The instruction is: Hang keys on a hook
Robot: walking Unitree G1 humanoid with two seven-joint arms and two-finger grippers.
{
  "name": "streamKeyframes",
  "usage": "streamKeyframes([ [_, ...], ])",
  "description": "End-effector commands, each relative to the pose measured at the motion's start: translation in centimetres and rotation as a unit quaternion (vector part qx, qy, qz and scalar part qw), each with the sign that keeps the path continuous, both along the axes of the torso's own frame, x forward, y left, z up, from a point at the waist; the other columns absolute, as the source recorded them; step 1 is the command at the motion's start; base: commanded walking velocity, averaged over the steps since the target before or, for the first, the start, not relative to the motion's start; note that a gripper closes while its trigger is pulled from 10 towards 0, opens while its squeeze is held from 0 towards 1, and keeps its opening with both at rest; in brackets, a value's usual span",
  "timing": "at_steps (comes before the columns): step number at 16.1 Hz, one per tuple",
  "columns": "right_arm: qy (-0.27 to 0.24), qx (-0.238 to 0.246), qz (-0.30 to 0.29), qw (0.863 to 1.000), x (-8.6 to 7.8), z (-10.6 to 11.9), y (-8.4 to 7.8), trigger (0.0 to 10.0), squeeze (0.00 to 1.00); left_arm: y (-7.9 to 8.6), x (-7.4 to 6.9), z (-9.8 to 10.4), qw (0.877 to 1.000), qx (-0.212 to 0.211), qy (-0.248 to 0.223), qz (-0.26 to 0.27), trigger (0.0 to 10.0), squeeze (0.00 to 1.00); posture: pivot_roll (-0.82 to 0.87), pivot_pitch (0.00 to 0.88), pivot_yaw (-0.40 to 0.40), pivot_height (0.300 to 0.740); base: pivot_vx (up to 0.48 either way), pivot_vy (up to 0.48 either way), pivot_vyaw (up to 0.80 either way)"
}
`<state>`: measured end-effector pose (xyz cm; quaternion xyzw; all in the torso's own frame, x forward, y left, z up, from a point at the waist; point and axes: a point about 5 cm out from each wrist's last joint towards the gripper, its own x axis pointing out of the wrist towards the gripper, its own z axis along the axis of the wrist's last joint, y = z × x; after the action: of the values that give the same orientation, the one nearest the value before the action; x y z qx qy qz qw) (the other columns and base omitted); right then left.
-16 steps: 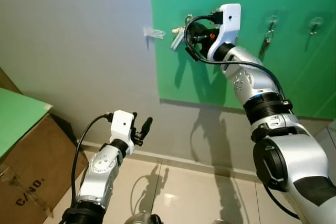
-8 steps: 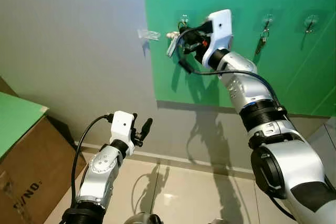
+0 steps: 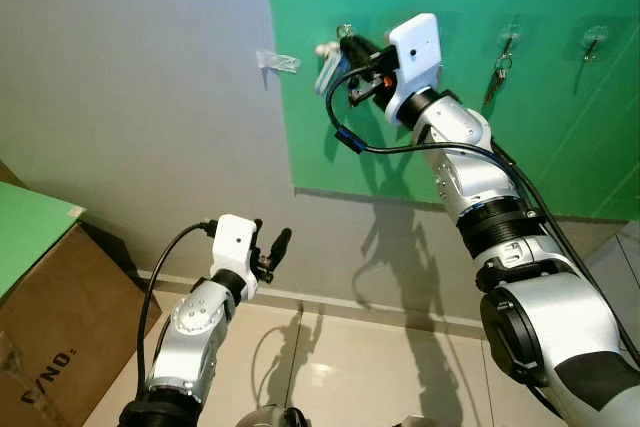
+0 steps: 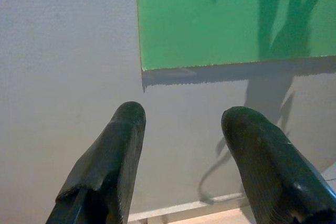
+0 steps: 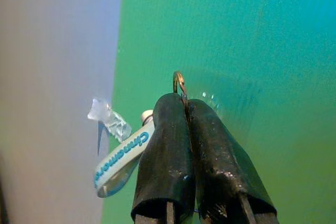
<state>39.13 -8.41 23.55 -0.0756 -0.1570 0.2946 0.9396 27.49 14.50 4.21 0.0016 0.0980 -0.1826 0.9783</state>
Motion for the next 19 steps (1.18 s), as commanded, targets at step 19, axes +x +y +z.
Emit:
streamKeyframes([
  [19, 0.078, 0.126, 0.118, 0.982, -1.9, 1.3, 2.5, 0.0, 0.00, -0.3, -0.2, 0.1, 1.000, 0.010, -0.001, -0.006, 10.0, 0.00, -0.19, 0.000, 0.068, 0.740, 0.000, 0.000, 0.00],
])
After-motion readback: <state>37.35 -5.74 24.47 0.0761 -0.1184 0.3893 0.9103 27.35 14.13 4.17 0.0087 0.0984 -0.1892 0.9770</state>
